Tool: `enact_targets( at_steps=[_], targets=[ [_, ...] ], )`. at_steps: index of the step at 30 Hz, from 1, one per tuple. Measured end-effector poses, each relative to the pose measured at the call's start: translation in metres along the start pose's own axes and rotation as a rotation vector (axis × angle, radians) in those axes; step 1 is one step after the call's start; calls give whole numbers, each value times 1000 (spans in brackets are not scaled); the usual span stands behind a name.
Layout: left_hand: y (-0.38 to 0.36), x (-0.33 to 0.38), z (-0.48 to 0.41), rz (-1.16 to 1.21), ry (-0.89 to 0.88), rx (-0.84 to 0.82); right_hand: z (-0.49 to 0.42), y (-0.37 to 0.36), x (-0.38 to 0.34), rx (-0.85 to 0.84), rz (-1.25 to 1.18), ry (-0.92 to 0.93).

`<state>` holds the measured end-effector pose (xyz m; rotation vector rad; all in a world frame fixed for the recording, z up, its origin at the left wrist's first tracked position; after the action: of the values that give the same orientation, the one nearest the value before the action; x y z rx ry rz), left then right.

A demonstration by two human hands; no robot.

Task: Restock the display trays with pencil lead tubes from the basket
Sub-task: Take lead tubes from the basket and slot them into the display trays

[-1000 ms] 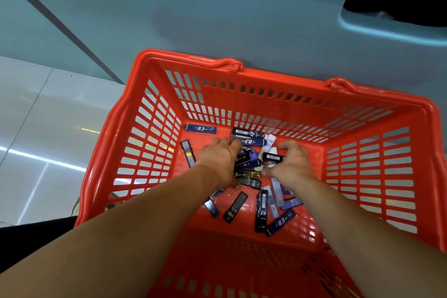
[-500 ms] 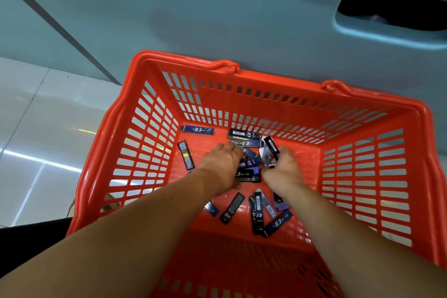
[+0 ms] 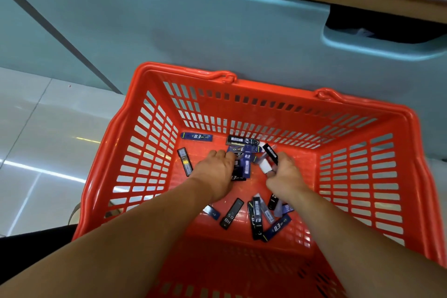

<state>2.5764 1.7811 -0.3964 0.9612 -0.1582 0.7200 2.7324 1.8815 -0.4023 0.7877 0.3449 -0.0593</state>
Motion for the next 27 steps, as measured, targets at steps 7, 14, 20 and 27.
enact_targets(
  at_steps=[7,14,20,27],
  targets=[
    [-6,-4,-1,-40,46,-9,-6,0,6,-37,-140,-36],
    [0,-1,-1,-19,37,55,-8,9,9,68,-264,-90],
    [15,-6,10,270,137,61,0,17,0,11,-354,-151],
    [44,4,47,1021,254,39,27,46,-24,13,-528,-201]
  ],
)
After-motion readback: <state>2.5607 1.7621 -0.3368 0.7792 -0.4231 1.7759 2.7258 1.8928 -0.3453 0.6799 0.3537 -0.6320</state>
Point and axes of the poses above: each hand's wrist, its own z-axis away from the middle knuckle, its own y-axis out of the back of the hand, x = y × z, the point moved 2 cm from there along -z, towards the middle knuckle, and after that the axes turned 13 degrees about z, right-handed, at the moved point
